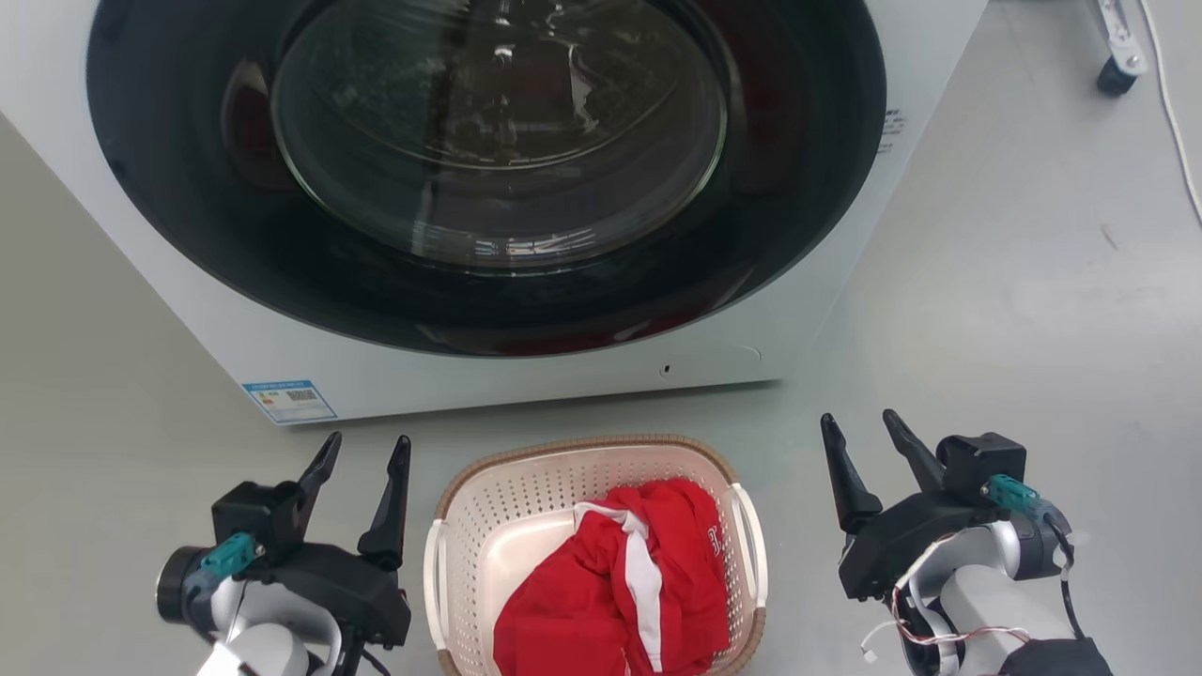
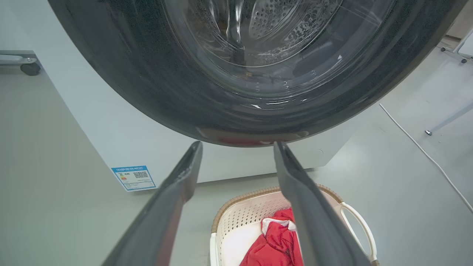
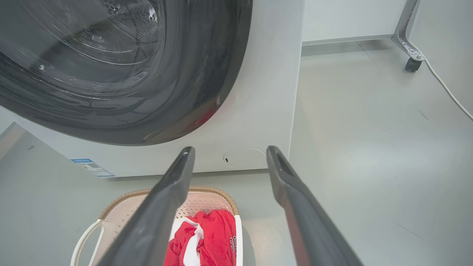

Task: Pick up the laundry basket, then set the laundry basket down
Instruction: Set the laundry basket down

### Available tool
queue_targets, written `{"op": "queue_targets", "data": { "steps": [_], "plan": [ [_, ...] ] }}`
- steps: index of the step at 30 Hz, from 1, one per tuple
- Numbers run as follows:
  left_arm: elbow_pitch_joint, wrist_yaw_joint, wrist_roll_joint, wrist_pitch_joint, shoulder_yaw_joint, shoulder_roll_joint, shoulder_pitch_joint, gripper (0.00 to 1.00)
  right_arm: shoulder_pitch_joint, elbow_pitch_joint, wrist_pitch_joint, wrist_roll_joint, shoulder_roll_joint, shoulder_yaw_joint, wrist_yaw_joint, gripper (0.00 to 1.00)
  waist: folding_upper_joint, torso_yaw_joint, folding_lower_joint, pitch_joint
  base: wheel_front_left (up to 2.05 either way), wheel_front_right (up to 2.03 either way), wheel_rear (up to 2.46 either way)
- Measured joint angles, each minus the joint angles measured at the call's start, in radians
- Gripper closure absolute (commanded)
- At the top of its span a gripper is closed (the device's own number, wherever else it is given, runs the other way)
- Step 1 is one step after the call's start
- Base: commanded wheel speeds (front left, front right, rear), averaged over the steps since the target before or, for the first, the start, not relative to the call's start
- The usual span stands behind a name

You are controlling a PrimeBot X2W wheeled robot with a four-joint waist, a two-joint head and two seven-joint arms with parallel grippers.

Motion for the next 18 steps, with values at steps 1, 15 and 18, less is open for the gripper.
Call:
{"op": "queue_targets", "data": {
  "steps": [1, 15, 18],
  "plan": [
    [-0.032, 0.013, 0.010, 0.000, 0.007, 0.005, 0.016, 0.00, 0.012, -0.023, 0.000, -0.013, -0.005, -0.003, -0.008, 0.00, 0.0000, 0.000, 0.0000, -0.009, 0.00, 0.00, 0.00],
    [-0.374, 0.066, 0.138, 0.000, 0.084, 0.068, 0.255, 0.00, 0.196, -0.310, 0.000, -0.112, -0.068, -0.037, -0.062, 0.00, 0.0000, -0.002, 0.0000, -0.117, 0.00, 0.00, 0.00],
    [-0.415, 0.073, 0.150, 0.000, 0.102, 0.068, 0.301, 0.00, 0.242, -0.361, 0.000, -0.132, -0.084, -0.054, -0.071, 0.00, 0.0000, -0.004, 0.0000, -0.134, 0.00, 0.00, 0.00]
  ]
}}
